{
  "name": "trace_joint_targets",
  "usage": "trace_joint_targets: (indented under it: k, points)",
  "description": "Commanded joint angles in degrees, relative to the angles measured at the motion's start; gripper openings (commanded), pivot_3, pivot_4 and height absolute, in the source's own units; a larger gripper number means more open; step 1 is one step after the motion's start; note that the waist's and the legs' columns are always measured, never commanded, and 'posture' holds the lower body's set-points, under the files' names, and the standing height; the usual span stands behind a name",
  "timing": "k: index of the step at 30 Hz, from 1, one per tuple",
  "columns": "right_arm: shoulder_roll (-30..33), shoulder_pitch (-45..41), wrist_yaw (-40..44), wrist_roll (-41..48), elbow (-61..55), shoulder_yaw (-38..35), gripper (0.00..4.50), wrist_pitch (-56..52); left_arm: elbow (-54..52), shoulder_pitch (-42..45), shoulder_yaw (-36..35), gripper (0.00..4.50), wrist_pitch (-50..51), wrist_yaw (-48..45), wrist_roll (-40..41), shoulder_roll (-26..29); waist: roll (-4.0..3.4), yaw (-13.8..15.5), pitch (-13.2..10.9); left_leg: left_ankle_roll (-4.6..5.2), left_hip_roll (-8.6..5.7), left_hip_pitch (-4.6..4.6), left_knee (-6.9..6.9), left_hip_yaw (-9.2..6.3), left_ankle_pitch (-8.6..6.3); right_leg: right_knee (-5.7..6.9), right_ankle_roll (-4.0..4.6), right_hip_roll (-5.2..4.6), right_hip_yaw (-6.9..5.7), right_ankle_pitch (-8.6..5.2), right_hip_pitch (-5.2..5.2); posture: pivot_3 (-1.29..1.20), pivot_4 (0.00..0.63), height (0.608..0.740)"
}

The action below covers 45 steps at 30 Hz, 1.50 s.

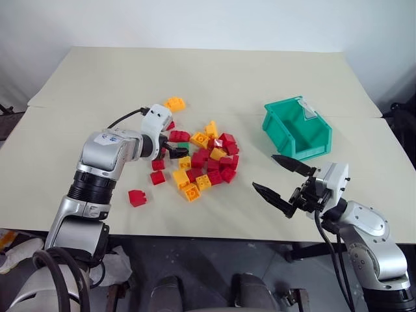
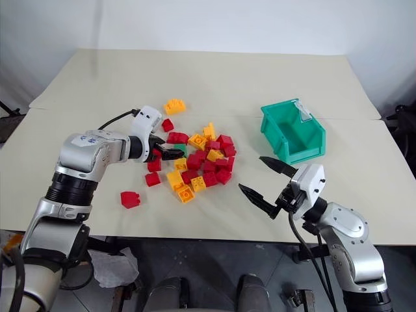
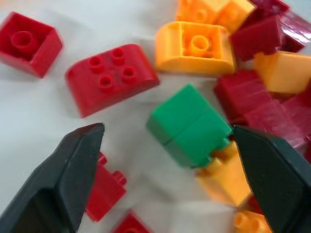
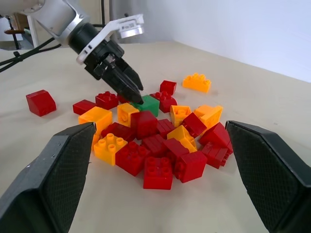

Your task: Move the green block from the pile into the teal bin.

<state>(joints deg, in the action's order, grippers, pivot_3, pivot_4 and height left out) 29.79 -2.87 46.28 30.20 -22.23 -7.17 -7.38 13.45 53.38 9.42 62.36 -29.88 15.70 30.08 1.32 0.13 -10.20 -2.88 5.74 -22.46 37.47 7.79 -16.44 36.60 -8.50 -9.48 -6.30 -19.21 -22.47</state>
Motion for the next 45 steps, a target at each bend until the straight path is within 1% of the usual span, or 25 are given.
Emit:
trace_joint_targets:
  k: [1,6,9,12,16,17,21,23,28,29,30,31,35,37,40,43,45]
  points:
    - [-0.3,-0.2,-0.2,0.0,-1.4,-0.6,4.50,1.4,4.9,-0.7,0.7,4.48,0.3,-0.9,-0.9,-1.7,-0.01,-0.1,0.0,0.00,0.00,0.00,0.00,0.00,0.00,0.00,0.00,0.00,0.00,0.00,0.00,0.00,0.150,0.740]
    - [-0.3,-0.7,0.0,-0.1,-0.9,-0.5,4.50,1.6,12.1,1.8,0.8,4.48,-3.9,-0.2,-2.9,-6.0,-0.02,0.0,0.0,0.00,0.01,0.04,0.09,0.00,0.00,0.08,0.00,0.00,0.00,0.00,0.04,0.00,0.150,0.740]
    - [-0.3,-0.8,0.1,-0.1,-0.7,-0.5,4.50,1.7,14.7,3.1,1.7,4.48,-4.9,-0.9,-4.1,-6.9,-0.01,0.3,0.0,0.02,0.01,0.03,0.16,-0.01,-0.01,0.05,0.00,0.00,0.00,0.00,0.09,0.00,0.150,0.740]
    - [-0.5,-0.8,0.2,-0.3,-0.6,-0.3,4.50,2.0,16.1,3.7,3.9,3.92,-6.6,-2.1,-6.2,-6.6,-0.01,0.7,0.0,0.03,0.00,0.03,0.16,-0.01,-0.02,0.04,0.00,0.00,0.00,0.00,0.09,0.00,0.150,0.740]
    - [-0.7,-0.5,-0.2,-0.4,-0.8,-0.4,4.50,2.4,15.6,3.3,5.1,2.65,-7.1,-4.4,-7.1,-5.6,-0.02,0.5,0.0,0.04,0.01,0.05,0.16,0.00,-0.02,0.09,0.00,0.00,0.00,0.00,0.08,0.00,0.150,0.740]
    - [-0.6,-0.4,-0.3,-0.4,-0.9,-0.5,4.50,2.4,15.6,3.2,4.9,2.40,-7.1,-4.6,-7.2,-5.4,-0.02,0.4,0.0,0.04,0.01,0.05,0.16,0.00,-0.02,0.11,0.00,0.00,0.01,0.00,0.08,0.00,0.150,0.740]
    - [-0.6,0.0,-0.6,-0.5,-1.4,-0.9,4.50,2.4,15.2,2.8,4.0,1.18,-7.4,-5.8,-7.2,-4.4,-0.02,-0.1,0.0,0.04,0.02,0.07,0.18,0.00,-0.03,0.17,0.00,0.00,0.01,0.00,0.08,0.00,0.150,0.740]
    - [-0.5,0.0,-0.8,-0.6,-1.5,-1.1,4.50,2.3,15.6,2.9,2.7,0.73,-8.6,-6.3,-6.9,-3.7,-0.02,-0.3,0.0,0.04,0.03,0.08,0.19,0.00,-0.02,0.21,0.00,0.00,0.02,0.00,0.08,0.00,0.150,0.740]
    - [-0.4,0.3,-1.1,-0.6,-1.9,-1.3,4.50,2.2,16.6,3.7,-0.9,0.73,-15.8,-10.7,-5.6,-1.3,-0.02,-0.5,0.0,0.03,0.04,0.07,0.24,0.01,-0.02,0.27,0.00,0.00,0.05,0.00,0.02,0.00,0.150,0.740]
    - [-0.3,0.5,-1.1,-0.5,-2.0,-1.4,4.50,2.2,16.4,3.7,-2.1,0.73,-18.8,-12.8,-4.5,-1.1,-0.02,-0.4,0.0,0.03,0.04,0.07,0.24,0.02,-0.02,0.28,0.00,0.00,0.06,0.00,0.00,0.00,0.150,0.740]
    - [-0.2,0.7,-1.2,-0.5,-2.1,-1.5,4.50,2.1,16.8,4.2,-2.5,0.73,-18.9,-14.2,-3.9,-0.6,-0.01,-0.3,0.0,0.03,0.04,0.06,0.23,0.02,-0.02,0.28,0.00,0.00,0.06,0.00,0.00,0.00,0.150,0.740]
    - [-0.1,1.1,-1.3,-0.4,-2.3,-1.6,4.50,2.0,16.8,4.4,-2.7,0.73,-21.2,-16.9,-3.4,0.1,0.02,-0.1,0.0,0.03,0.04,0.01,0.23,0.02,-0.02,0.27,0.00,0.00,0.06,0.00,-0.03,0.00,0.150,0.740]
    - [0.2,2.2,-1.5,-0.3,-3.2,-1.9,4.50,1.7,16.4,3.6,-0.9,0.73,-27.3,-25.5,-4.3,2.5,0.04,0.3,0.0,0.08,0.02,-0.41,0.41,-0.03,-0.05,0.18,0.00,0.00,0.02,0.00,-0.24,0.00,0.150,0.740]
    - [0.3,2.3,-1.7,-0.3,-3.4,-1.9,4.50,1.6,17.1,3.4,-0.6,0.73,-29.1,-28.0,-4.7,2.9,0.04,0.6,0.0,0.11,0.02,-0.48,0.46,-0.04,-0.07,0.18,0.00,0.00,0.01,0.00,-0.28,0.00,0.150,0.740]
    - [0.3,2.8,-2.1,-0.2,-3.9,-2.0,4.50,1.5,18.4,2.3,-0.2,0.73,-36.7,-29.6,-6.7,3.1,0.04,0.9,0.0,0.11,0.02,-0.51,0.48,-0.05,-0.07,0.15,-0.01,0.00,0.00,0.00,-0.28,0.00,0.150,0.740]
    - [0.0,3.5,-2.9,-0.4,-4.5,-2.2,4.50,1.6,18.6,0.9,-0.2,1.32,-40.6,-32.1,-6.6,2.4,0.04,1.0,0.0,0.12,0.03,-0.53,0.48,-0.05,-0.07,0.16,0.00,0.00,0.00,0.00,-0.31,0.00,0.150,0.740]
    - [-0.2,4.1,-3.5,-0.6,-5.1,-2.2,4.50,1.7,19.2,0.2,-1.0,1.88,-42.5,-31.3,-6.7,1.5,0.04,1.0,0.0,0.12,0.03,-0.56,0.48,-0.05,-0.07,0.16,-0.01,0.00,-0.01,0.00,-0.32,0.00,0.150,0.740]
